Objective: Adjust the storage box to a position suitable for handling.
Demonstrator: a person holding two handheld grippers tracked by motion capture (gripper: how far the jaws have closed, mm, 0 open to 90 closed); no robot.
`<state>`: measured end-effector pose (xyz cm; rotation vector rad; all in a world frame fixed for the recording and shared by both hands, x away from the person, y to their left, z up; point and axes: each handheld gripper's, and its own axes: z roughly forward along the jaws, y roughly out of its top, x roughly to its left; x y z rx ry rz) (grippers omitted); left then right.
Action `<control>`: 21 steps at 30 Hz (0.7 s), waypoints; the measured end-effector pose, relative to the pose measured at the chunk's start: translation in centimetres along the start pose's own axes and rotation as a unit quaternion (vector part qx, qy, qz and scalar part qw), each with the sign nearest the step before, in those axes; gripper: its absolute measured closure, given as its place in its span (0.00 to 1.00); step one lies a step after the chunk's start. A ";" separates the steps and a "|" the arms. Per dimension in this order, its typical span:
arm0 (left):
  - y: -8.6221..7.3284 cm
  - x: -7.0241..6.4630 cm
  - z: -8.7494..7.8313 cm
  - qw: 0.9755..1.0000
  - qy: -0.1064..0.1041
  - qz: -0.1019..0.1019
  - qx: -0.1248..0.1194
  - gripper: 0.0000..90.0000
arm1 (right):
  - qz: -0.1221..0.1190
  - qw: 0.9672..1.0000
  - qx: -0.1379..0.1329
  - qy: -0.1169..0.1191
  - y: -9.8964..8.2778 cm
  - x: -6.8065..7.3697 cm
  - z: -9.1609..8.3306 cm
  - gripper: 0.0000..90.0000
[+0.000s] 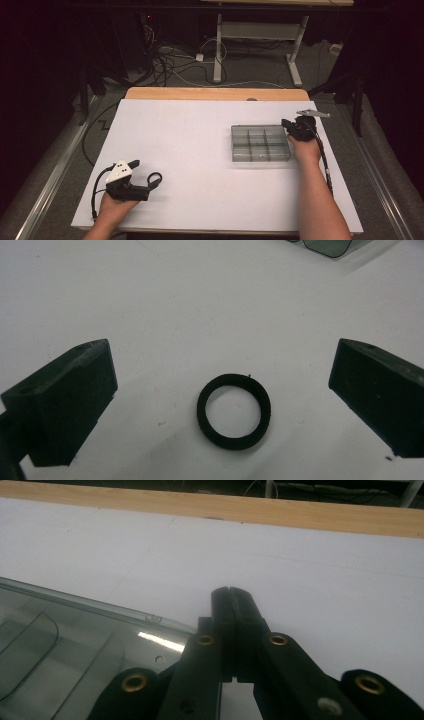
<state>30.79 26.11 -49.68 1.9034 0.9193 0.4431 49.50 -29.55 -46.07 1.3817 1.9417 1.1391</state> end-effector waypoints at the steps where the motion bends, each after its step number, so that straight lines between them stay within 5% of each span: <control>1: 0.0 0.0 0.0 1.000 0.000 -0.001 -0.001 0.00 | 0.001 1.000 0.000 0.003 0.0 0.1 0.0 1.00; 8: 0.0 0.0 0.1 1.000 0.000 0.000 0.002 0.00 | -0.009 1.000 0.005 0.015 -0.1 1.4 0.0 1.00; 21: 0.0 -0.1 0.1 1.000 0.001 0.004 0.002 0.00 | -0.043 0.998 0.006 0.050 -1.1 7.0 -0.2 1.00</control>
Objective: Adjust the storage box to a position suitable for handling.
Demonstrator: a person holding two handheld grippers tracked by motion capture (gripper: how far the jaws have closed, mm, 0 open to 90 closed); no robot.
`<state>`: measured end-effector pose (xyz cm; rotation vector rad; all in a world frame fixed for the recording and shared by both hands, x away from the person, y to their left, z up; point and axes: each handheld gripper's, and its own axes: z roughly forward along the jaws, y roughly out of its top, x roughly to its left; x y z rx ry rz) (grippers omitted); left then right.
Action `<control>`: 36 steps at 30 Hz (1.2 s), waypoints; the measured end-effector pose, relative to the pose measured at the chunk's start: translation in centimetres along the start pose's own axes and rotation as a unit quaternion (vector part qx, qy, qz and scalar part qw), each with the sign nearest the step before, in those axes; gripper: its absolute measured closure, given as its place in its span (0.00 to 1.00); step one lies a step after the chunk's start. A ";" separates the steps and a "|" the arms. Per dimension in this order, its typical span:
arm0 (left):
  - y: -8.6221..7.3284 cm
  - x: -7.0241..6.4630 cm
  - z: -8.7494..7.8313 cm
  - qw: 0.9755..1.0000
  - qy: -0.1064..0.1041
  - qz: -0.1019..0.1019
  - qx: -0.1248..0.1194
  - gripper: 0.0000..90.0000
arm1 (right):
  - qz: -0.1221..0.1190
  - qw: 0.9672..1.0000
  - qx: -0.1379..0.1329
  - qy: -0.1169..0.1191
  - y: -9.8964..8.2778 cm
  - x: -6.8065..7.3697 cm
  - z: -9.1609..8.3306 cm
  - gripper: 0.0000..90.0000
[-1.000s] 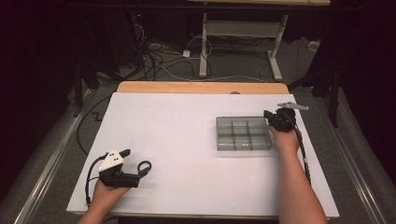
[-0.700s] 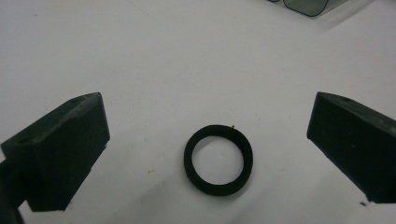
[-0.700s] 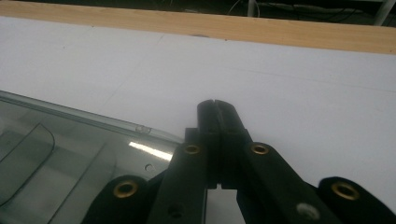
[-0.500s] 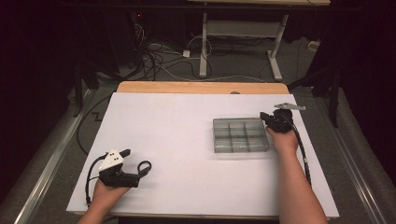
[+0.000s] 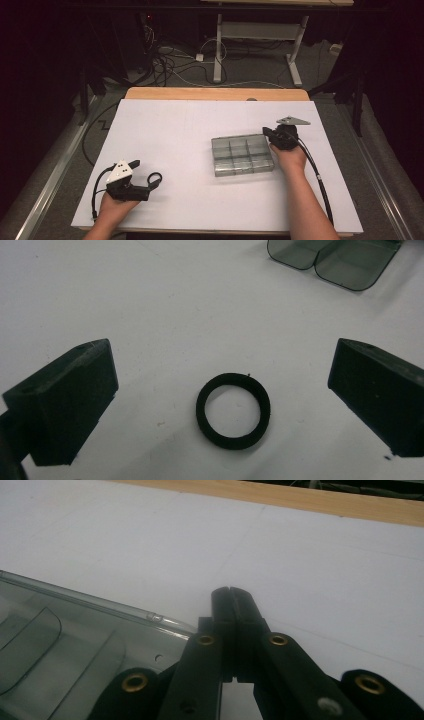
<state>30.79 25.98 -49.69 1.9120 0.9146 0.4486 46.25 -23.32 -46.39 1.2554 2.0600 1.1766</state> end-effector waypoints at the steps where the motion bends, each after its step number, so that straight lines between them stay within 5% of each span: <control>1: 0.0 0.0 0.0 1.000 0.000 0.000 0.000 0.00 | -0.001 1.000 0.002 0.004 0.0 0.5 0.0 1.00; 20: 0.0 0.0 0.0 1.000 -0.007 0.003 0.000 0.00 | -0.025 0.998 -0.007 0.054 -2.0 6.9 -1.2 1.00; 25: 0.0 0.1 0.0 1.000 -0.011 0.003 0.000 0.02 | -0.052 0.997 -0.007 0.061 -2.5 9.3 -1.9 1.00; 30: 0.0 0.2 -0.2 1.000 -0.021 0.004 -0.005 0.10 | -0.041 0.998 -0.015 0.054 -2.8 8.6 -4.4 1.00; 36: 0.1 -0.1 -0.2 0.999 -0.033 0.004 -0.008 0.20 | -0.046 0.998 0.002 0.052 -5.6 9.4 -8.5 1.00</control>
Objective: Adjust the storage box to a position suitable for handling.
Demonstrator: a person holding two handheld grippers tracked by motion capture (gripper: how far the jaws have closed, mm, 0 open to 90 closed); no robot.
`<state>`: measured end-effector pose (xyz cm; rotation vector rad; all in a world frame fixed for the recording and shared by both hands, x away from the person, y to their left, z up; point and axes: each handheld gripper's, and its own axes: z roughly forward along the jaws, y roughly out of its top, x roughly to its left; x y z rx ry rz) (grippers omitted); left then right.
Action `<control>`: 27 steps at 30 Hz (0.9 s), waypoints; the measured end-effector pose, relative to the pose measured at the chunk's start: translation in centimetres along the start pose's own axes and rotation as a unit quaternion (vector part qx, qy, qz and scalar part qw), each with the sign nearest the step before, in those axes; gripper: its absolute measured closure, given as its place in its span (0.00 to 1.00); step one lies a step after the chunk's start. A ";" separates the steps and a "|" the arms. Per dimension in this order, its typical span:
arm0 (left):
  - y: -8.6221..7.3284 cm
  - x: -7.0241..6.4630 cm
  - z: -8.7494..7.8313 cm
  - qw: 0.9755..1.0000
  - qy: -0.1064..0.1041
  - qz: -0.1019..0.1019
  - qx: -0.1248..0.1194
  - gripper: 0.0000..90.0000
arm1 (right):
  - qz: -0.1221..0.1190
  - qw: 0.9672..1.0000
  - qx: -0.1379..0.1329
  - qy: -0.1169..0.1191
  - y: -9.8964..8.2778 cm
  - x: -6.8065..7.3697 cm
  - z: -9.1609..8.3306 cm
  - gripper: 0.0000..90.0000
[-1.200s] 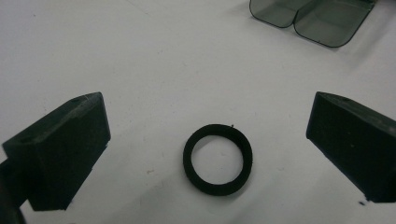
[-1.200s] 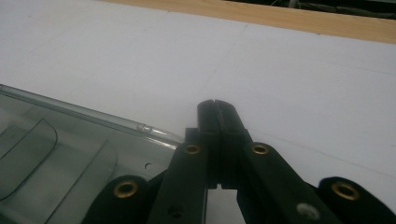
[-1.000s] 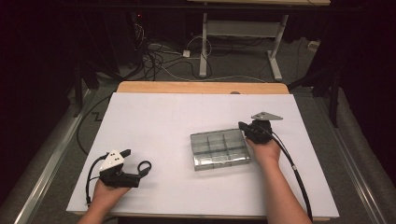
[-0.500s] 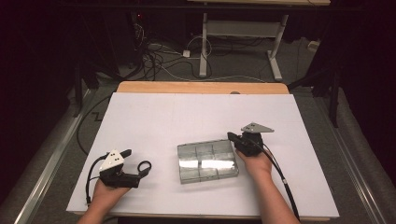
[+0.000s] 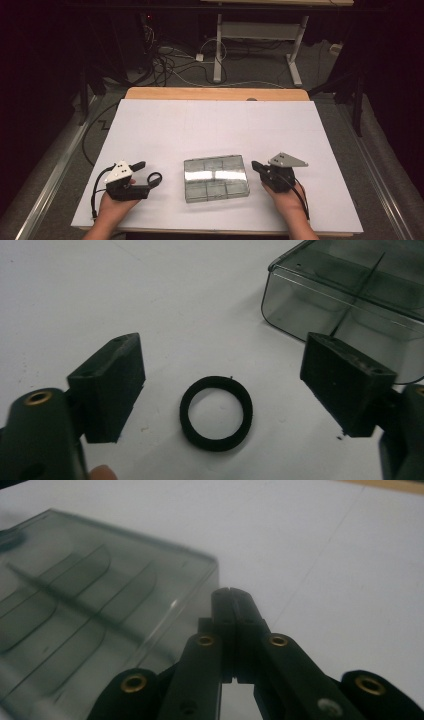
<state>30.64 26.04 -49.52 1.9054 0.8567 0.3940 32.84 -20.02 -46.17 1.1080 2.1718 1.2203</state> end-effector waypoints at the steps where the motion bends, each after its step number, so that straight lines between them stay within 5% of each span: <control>1: 0.0 0.0 0.0 1.000 0.000 0.000 0.000 0.22 | -0.001 1.000 0.003 0.002 -0.5 0.2 -0.5 1.00; 11: 0.9 -2.8 0.6 1.000 -0.021 -0.019 0.004 0.69 | -0.018 0.999 0.022 0.022 -2.5 2.8 -1.2 1.00; 15: 1.1 -3.9 1.3 0.999 -0.036 -0.012 0.022 0.76 | -0.013 0.999 0.021 0.029 -2.7 3.0 -1.3 1.00; 19: 1.0 -4.6 1.8 0.999 -0.046 -0.008 0.028 0.84 | -0.035 0.997 0.026 0.060 -3.4 4.8 -1.6 1.00; 24: 0.9 -5.2 2.5 0.997 -0.047 -0.006 0.061 0.98 | -0.037 0.998 0.013 0.051 -3.2 4.8 -2.0 1.00; 27: 0.9 -5.6 2.7 0.996 -0.047 0.002 0.070 0.98 | -0.030 0.998 0.010 0.050 -3.1 4.4 -2.1 1.00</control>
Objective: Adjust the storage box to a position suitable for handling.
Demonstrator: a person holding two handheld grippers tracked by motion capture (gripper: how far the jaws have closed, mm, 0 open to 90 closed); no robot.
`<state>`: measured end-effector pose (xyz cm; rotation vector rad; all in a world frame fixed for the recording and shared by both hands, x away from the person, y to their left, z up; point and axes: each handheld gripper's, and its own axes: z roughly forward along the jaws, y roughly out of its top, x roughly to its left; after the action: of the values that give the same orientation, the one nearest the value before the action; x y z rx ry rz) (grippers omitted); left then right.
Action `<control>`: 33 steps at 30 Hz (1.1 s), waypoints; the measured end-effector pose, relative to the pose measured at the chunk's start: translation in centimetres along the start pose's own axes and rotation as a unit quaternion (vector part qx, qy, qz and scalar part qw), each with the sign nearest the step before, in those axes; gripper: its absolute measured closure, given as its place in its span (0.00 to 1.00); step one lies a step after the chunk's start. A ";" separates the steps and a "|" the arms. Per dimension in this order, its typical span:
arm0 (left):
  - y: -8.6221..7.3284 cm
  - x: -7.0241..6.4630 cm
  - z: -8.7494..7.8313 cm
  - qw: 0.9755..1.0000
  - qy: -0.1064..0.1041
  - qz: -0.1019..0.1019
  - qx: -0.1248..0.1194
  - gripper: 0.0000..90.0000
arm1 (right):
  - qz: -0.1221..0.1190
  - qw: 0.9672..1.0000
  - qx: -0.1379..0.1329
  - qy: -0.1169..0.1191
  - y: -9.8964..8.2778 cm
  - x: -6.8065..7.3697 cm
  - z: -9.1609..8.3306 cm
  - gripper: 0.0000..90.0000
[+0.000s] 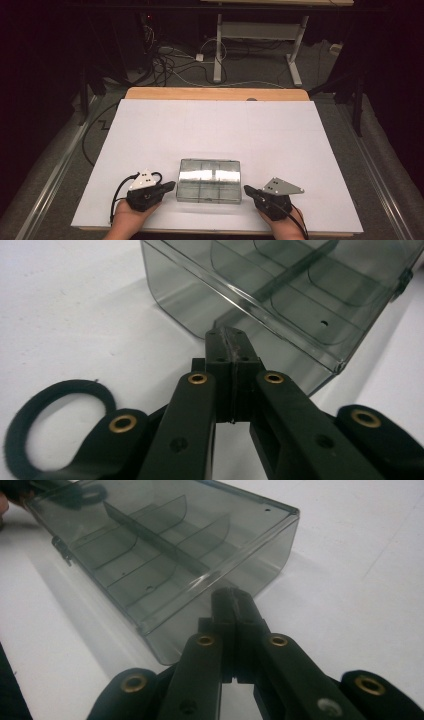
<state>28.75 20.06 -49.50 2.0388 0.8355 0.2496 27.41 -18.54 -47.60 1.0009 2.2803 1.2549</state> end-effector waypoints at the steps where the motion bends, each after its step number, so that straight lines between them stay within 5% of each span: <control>1: 0.1 -0.2 0.1 1.000 -0.002 0.002 0.002 0.98 | 0.000 1.000 -0.002 0.001 0.0 -0.1 0.0 1.00; 21: 0.8 -1.4 1.5 1.000 -0.008 0.014 0.013 0.98 | 0.008 1.000 -0.026 -0.010 0.4 -1.9 -0.4 1.00; 33: 0.4 -1.5 0.9 1.000 -0.002 0.014 -0.018 0.98 | 0.013 0.998 -0.056 -0.001 2.2 -1.3 0.2 1.00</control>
<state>28.21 18.30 -49.53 2.0183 0.7953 0.2744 29.29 -18.56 -45.90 0.9934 2.1752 1.3752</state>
